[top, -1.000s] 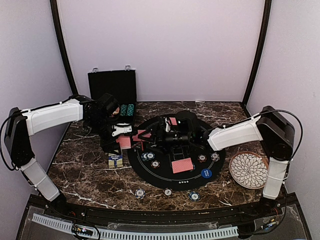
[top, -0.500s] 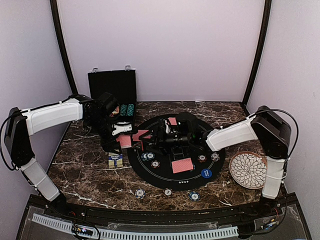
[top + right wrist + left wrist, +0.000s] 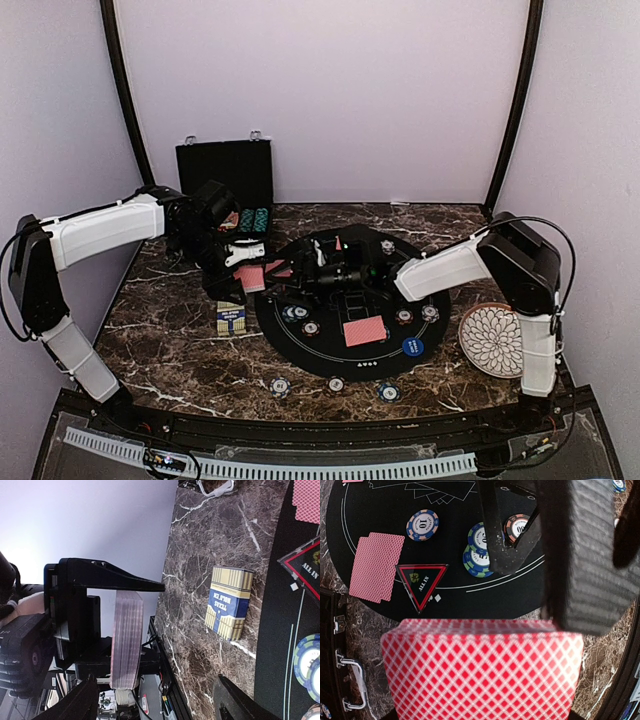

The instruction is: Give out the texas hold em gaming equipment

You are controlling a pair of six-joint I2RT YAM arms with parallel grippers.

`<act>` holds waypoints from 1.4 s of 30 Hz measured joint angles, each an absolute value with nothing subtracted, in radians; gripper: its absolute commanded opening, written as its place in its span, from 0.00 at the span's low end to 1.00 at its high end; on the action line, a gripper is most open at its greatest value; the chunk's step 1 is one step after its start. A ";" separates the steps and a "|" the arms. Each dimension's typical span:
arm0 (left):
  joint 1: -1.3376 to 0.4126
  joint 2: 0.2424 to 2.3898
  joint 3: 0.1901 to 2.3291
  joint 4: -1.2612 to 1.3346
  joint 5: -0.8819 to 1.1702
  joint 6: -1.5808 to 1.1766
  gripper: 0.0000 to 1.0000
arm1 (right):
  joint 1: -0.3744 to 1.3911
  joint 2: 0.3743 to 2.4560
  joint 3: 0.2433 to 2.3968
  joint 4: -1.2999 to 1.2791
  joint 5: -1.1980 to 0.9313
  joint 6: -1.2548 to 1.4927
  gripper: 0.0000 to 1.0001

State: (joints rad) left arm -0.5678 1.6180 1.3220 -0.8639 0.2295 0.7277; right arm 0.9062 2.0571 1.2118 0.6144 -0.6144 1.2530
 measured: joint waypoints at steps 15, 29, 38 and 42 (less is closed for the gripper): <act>-0.568 1.618 1.324 -0.864 0.240 0.723 0.00 | 0.916 2.158 1.296 0.696 -0.691 1.298 0.79; -0.568 1.618 1.327 -0.869 0.250 0.721 0.00 | 0.922 2.321 1.491 0.753 -0.725 1.372 0.80; -0.568 1.618 1.327 -0.872 0.240 0.721 0.00 | 0.926 2.356 1.538 0.732 -0.733 1.373 0.70; -0.568 1.618 1.325 -0.879 0.227 0.721 0.00 | 0.920 2.340 1.523 0.709 -0.722 1.341 0.66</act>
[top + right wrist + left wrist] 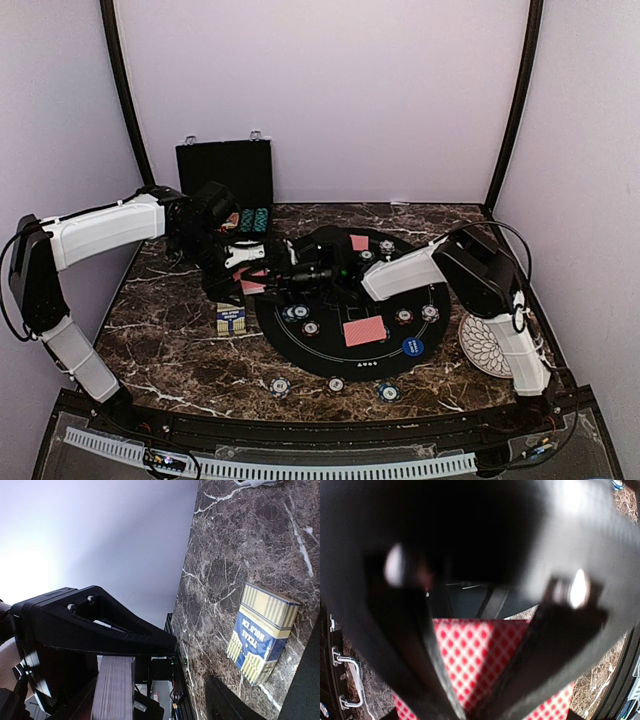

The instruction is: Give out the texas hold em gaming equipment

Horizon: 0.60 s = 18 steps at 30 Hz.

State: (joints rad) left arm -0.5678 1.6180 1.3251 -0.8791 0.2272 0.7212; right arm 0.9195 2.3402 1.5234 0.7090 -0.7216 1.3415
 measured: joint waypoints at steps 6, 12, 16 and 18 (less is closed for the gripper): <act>-0.568 1.618 1.325 -0.886 0.223 0.721 0.00 | 0.897 2.272 1.464 0.644 -0.714 1.273 0.57; -0.570 1.618 1.325 -0.886 0.222 0.722 0.00 | 0.894 2.239 1.452 0.594 -0.715 1.224 0.49; -0.570 1.618 1.319 -0.886 0.219 0.722 0.00 | 0.888 2.207 1.424 0.568 -0.717 1.208 0.46; -0.570 1.618 1.319 -0.886 0.219 0.722 0.00 | 0.883 2.194 1.412 0.558 -0.719 1.204 0.46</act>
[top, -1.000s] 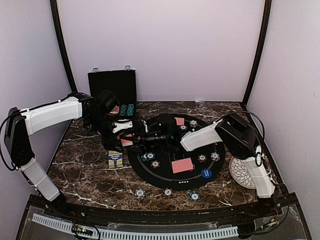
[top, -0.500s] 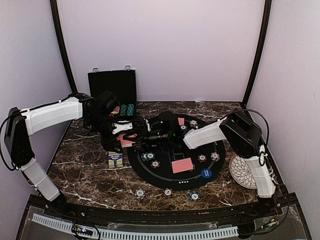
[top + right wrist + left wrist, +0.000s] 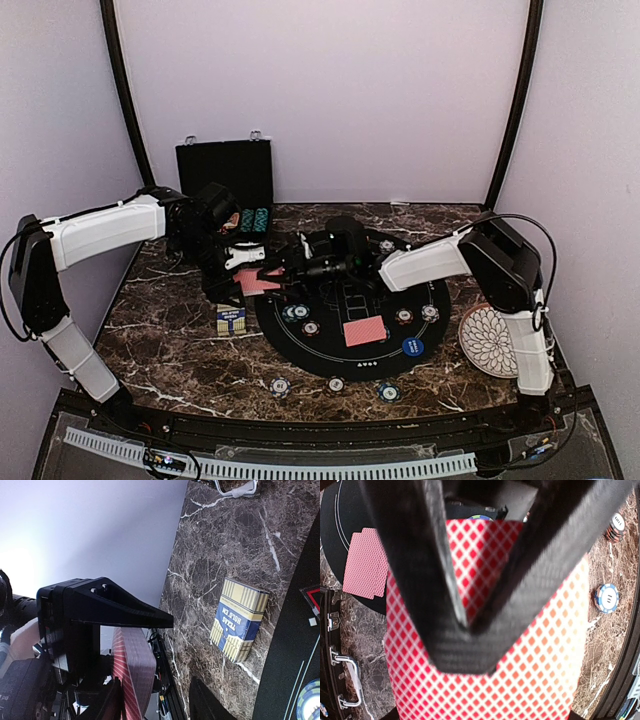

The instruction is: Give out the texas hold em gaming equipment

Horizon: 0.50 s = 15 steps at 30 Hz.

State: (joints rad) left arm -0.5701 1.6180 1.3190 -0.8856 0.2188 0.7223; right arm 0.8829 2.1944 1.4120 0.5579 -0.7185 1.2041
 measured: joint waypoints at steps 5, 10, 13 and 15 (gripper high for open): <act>-0.570 1.618 1.319 -0.883 0.219 0.722 0.00 | 0.872 2.161 1.387 0.537 -0.722 1.206 0.45; -0.570 1.618 1.317 -0.883 0.218 0.723 0.00 | 0.869 2.156 1.365 0.559 -0.736 1.237 0.37; -0.570 1.618 1.309 -0.877 0.215 0.725 0.00 | 0.869 2.150 1.348 0.582 -0.743 1.253 0.30; -0.570 1.618 1.303 -0.874 0.210 0.727 0.00 | 0.869 2.143 1.335 0.590 -0.746 1.262 0.25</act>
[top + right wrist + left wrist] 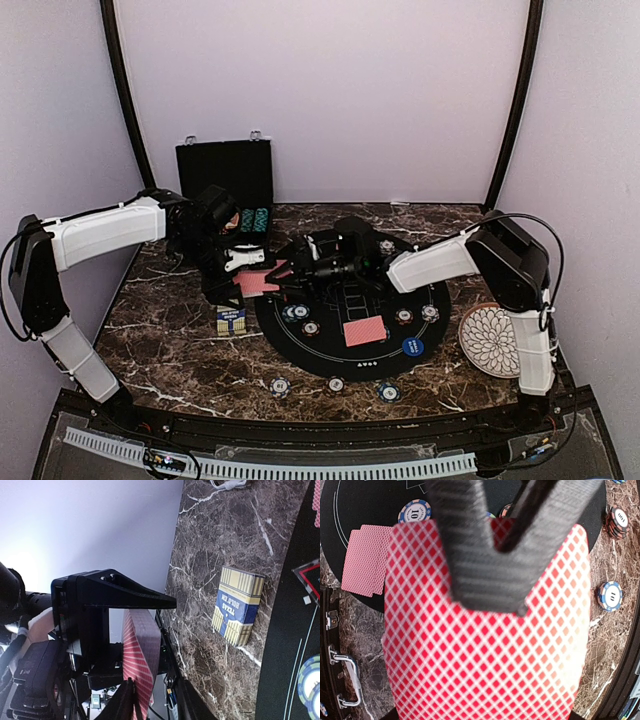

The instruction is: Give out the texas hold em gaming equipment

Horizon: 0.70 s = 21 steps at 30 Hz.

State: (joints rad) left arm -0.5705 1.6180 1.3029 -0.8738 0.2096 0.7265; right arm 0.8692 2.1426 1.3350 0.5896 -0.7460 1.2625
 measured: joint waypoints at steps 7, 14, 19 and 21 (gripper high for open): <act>-0.570 1.618 1.291 -0.861 0.196 0.729 0.00 | 0.867 2.114 1.314 0.609 -0.762 1.288 0.06; -0.570 1.618 1.291 -0.860 0.188 0.730 0.00 | 0.857 2.107 1.308 0.658 -0.781 1.329 0.00; -0.570 1.618 1.290 -0.854 0.175 0.730 0.00 | 0.814 2.086 1.275 0.640 -0.801 1.316 0.00; -0.570 1.618 1.284 -0.852 0.170 0.731 0.00 | 0.775 2.066 1.258 0.606 -0.809 1.293 0.00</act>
